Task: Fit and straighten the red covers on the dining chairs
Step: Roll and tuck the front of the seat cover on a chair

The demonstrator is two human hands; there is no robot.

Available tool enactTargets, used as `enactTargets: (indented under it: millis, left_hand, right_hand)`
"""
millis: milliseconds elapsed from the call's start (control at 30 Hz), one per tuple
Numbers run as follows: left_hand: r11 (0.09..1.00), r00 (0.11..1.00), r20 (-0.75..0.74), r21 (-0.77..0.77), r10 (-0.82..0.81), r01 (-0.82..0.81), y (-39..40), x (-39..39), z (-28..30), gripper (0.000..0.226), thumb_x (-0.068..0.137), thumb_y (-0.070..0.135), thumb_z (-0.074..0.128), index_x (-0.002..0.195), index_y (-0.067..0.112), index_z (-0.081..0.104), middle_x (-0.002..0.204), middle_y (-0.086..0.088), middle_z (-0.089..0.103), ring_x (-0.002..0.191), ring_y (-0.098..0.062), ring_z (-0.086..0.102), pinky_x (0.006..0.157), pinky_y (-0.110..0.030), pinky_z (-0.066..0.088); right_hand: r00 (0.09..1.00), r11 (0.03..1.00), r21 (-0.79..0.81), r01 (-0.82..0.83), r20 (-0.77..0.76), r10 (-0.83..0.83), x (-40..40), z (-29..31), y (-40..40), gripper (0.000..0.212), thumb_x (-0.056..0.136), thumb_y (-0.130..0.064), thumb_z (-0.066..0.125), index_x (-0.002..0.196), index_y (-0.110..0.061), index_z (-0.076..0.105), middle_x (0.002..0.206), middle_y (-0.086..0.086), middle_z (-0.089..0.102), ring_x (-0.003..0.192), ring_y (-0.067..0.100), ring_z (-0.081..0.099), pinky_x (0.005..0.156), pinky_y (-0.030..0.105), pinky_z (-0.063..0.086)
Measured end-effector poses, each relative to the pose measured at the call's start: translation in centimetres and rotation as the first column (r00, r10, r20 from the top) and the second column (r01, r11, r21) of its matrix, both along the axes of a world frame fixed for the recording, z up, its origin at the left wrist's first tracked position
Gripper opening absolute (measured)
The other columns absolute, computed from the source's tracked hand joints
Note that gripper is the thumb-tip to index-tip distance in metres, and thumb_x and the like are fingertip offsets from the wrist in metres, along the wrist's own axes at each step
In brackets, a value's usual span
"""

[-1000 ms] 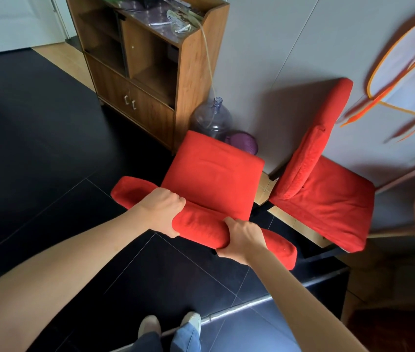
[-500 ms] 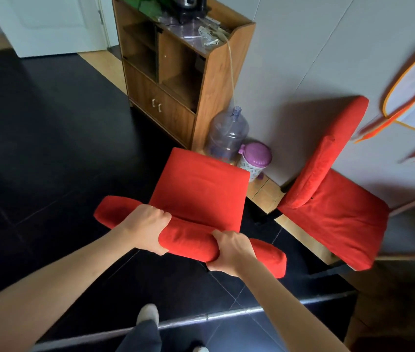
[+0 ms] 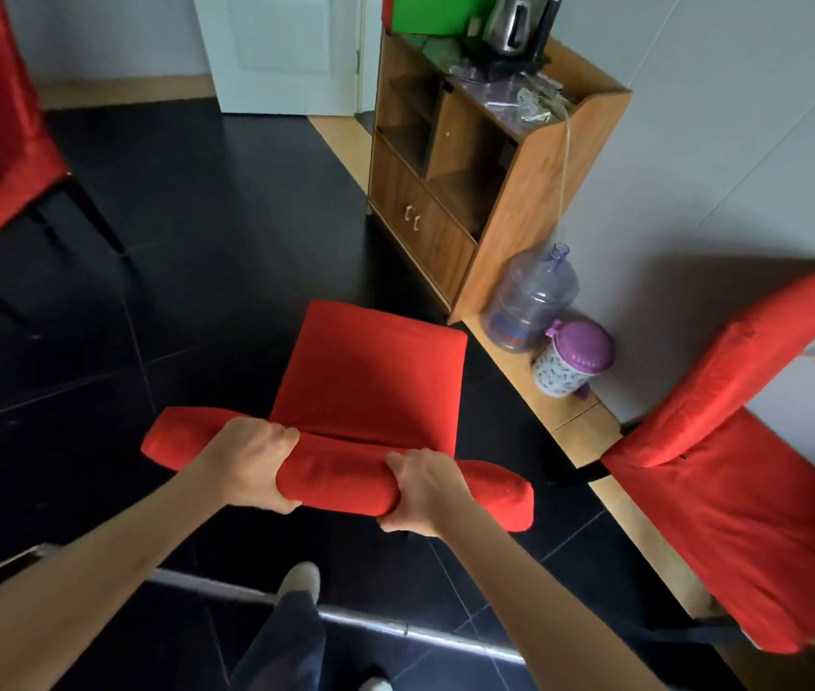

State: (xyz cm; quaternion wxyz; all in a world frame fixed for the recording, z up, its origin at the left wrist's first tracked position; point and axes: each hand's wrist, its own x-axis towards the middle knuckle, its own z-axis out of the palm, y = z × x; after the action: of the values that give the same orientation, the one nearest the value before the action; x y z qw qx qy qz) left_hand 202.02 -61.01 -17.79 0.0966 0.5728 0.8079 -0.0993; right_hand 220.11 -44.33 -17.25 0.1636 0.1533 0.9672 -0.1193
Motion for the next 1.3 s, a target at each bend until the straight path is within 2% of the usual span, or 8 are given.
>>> enactTargets:
  millis: [200, 367, 533, 633, 833, 933, 1133, 1300]
  left_hand:
    - [0.989, 0.989, 0.057, 0.056, 0.136, -0.139, -3.5, 0.2, -0.1, 0.062, 0.056, 0.068, 0.06, 0.092, 0.017, 0.064, 0.082, 0.008, 0.069, 0.073, -0.014, 0.067, 0.064, -0.026, 0.053]
    - [0.972, 0.979, 0.046, 0.113, 0.2, -0.204, -5.5, 0.6, 0.3, 0.054, 0.041, 0.059, 0.078, 0.067, 0.014, 0.062, 0.057, 0.006, 0.063, 0.047, -0.017, 0.061, 0.043, -0.023, 0.048]
    - [0.938, 0.94, 0.07, 0.07, 0.334, -0.339, -7.0, -0.1, -0.3, 0.057, 0.054, 0.066, 0.066, 0.084, 0.017, 0.064, 0.076, 0.007, 0.068, 0.066, -0.016, 0.066, 0.06, -0.029, 0.053]
    - [0.916, 0.917, 0.051, 0.044, 0.397, -0.399, -6.6, -1.1, -0.5, 0.059, 0.056, 0.071, 0.062, 0.085, 0.019, 0.061, 0.079, 0.009, 0.067, 0.07, -0.014, 0.065, 0.06, -0.025, 0.049]
    - [0.911, 0.91, -0.035, 0.024, 0.413, -0.412, -4.8, -4.5, -1.1, 0.064, 0.056, 0.078, 0.049, 0.088, 0.024, 0.058, 0.081, 0.013, 0.063, 0.073, -0.009, 0.062, 0.057, -0.021, 0.038]
    - [0.909, 0.908, -0.043, 0.033, 0.417, -0.416, -3.9, -7.1, -1.3, 0.065, 0.055, 0.08, 0.045, 0.088, 0.025, 0.058, 0.079, 0.014, 0.061, 0.072, -0.009, 0.061, 0.057, -0.021, 0.041]
    - [0.903, 0.901, -0.063, -0.014, 0.429, -0.43, -0.5, -11.9, -0.6, 0.066, 0.059, 0.08, 0.05, 0.093, 0.025, 0.054, 0.084, 0.014, 0.058, 0.077, -0.01, 0.059, 0.059, -0.023, 0.039]
    - [0.873, 0.873, -0.015, -0.016, 0.487, -0.488, 2.8, -14.6, -0.2, 0.064, 0.061, 0.077, 0.055, 0.094, 0.023, 0.053, 0.087, 0.011, 0.059, 0.081, -0.013, 0.059, 0.065, -0.026, 0.042]
  right_hand:
    - [0.99, 0.99, -0.001, -0.143, -0.013, 0.143, -2.1, 0.0, -0.9, 0.049, 0.066, -0.044, 0.076, 0.101, -0.014, 0.058, 0.099, 0.009, 0.067, 0.091, 0.031, 0.063, 0.071, 0.035, 0.043]
    - [0.967, 0.967, -0.001, -0.253, -0.022, 0.253, -4.3, 0.0, -1.2, 0.048, 0.066, -0.043, 0.076, 0.1, -0.013, 0.058, 0.1, 0.01, 0.067, 0.092, 0.032, 0.062, 0.074, 0.036, 0.043]
    - [0.929, 0.929, 0.01, -0.369, -0.026, 0.369, -7.3, -0.2, -1.0, 0.047, 0.066, -0.043, 0.076, 0.099, -0.014, 0.059, 0.098, 0.007, 0.067, 0.091, 0.029, 0.062, 0.075, 0.036, 0.044]
    - [0.91, 0.911, 0.013, -0.413, -0.034, 0.413, -9.8, -0.2, 0.1, 0.047, 0.065, -0.044, 0.076, 0.099, -0.016, 0.059, 0.098, 0.004, 0.067, 0.091, 0.027, 0.062, 0.078, 0.035, 0.044]
    - [0.879, 0.88, 0.034, -0.474, -0.04, 0.475, -14.6, -0.4, 2.6, 0.05, 0.065, -0.046, 0.075, 0.102, -0.017, 0.06, 0.099, 0.002, 0.066, 0.091, 0.024, 0.061, 0.08, 0.036, 0.045]
    - [0.871, 0.872, 0.045, -0.488, -0.033, 0.49, -17.4, -0.5, 3.8, 0.052, 0.066, -0.048, 0.075, 0.105, -0.017, 0.059, 0.1, 0.002, 0.066, 0.092, 0.024, 0.061, 0.081, 0.036, 0.045]
    - [0.879, 0.879, 0.04, -0.476, -0.019, 0.477, -23.0, -0.3, 6.8, 0.055, 0.066, -0.048, 0.076, 0.109, -0.017, 0.059, 0.099, 0.001, 0.064, 0.092, 0.023, 0.06, 0.082, 0.035, 0.044]
    - [0.886, 0.885, 0.05, -0.462, -0.01, 0.463, -26.5, -0.3, 10.0, 0.068, 0.068, -0.049, 0.075, 0.126, -0.02, 0.054, 0.111, 0.0, 0.063, 0.104, 0.022, 0.058, 0.095, 0.037, 0.041]
